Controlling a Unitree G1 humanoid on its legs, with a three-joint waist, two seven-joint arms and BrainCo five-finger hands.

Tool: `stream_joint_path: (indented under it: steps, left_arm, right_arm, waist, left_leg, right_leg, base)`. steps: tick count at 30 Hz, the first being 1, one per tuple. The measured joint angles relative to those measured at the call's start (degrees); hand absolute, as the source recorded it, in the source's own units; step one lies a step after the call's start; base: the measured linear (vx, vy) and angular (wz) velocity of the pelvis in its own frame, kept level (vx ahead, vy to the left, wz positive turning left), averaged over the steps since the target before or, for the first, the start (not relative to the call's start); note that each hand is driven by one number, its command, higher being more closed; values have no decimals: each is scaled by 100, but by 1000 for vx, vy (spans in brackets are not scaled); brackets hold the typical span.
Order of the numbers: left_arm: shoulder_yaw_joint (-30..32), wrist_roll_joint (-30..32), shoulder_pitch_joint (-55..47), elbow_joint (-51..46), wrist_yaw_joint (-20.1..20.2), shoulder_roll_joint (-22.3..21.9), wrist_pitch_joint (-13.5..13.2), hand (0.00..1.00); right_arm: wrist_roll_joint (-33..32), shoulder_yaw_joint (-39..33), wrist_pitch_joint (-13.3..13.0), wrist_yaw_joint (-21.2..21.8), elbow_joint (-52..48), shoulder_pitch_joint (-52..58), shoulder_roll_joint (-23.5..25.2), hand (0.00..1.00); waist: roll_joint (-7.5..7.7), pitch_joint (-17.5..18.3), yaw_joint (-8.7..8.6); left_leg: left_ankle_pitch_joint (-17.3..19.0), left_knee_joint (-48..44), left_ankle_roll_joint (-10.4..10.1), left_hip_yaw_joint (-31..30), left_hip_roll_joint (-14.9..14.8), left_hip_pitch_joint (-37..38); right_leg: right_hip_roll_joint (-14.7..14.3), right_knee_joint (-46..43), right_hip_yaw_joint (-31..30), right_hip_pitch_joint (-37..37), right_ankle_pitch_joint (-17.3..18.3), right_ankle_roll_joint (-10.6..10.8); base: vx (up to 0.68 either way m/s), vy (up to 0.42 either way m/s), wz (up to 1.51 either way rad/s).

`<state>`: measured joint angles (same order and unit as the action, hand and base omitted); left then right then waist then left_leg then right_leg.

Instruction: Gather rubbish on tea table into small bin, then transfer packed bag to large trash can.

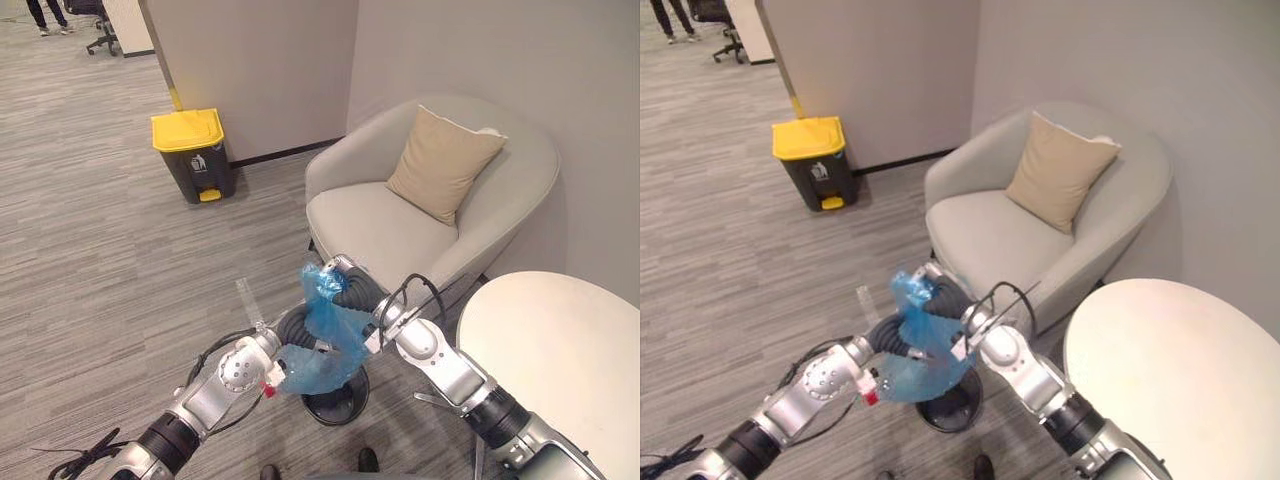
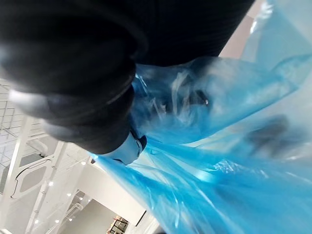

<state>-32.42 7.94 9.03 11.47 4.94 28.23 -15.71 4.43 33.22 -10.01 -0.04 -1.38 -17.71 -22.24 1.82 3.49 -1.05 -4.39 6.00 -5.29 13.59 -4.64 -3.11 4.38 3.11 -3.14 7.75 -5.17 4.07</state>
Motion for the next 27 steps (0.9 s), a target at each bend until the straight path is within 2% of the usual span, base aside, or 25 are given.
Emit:
stream_joint_path:
  steps: [7,16,19,27]
  left_arm:
    - [202,110,-43,169,-6,-162,33,0]
    - [545,112,-573,216,12,-442,33,0]
    - [554,208,-667,542,45,-489,171,0]
    - [641,341,-820,811,43,-678,247,0]
  right_arm:
    - [0,-135,135,0,17,9,184,100]
    - [8,-417,153,-6,23,199,285,100]
    - [9,-559,153,-7,28,246,438,100]
    - [8,-631,161,-101,391,258,658,100]
  waist:
    - [1,0,1]
    - [14,9,18]
    - [19,12,14]
    - [97,62,31]
  left_leg:
    - [-38,31,3,-32,-1,4]
    - [-62,32,1,-126,3,-45]
    - [-67,32,-2,-138,-1,-48]
    - [-67,32,-1,-149,2,-52]
  right_leg:
    - [3,-73,17,19,14,14]
    - [19,-82,106,22,52,52]
    - [17,-81,120,20,43,39]
    - [22,-81,132,18,40,36]
  base:
    - [0,0,0]
    - [0,-1,5]
    - [1,-2,1]
    - [0,0,0]
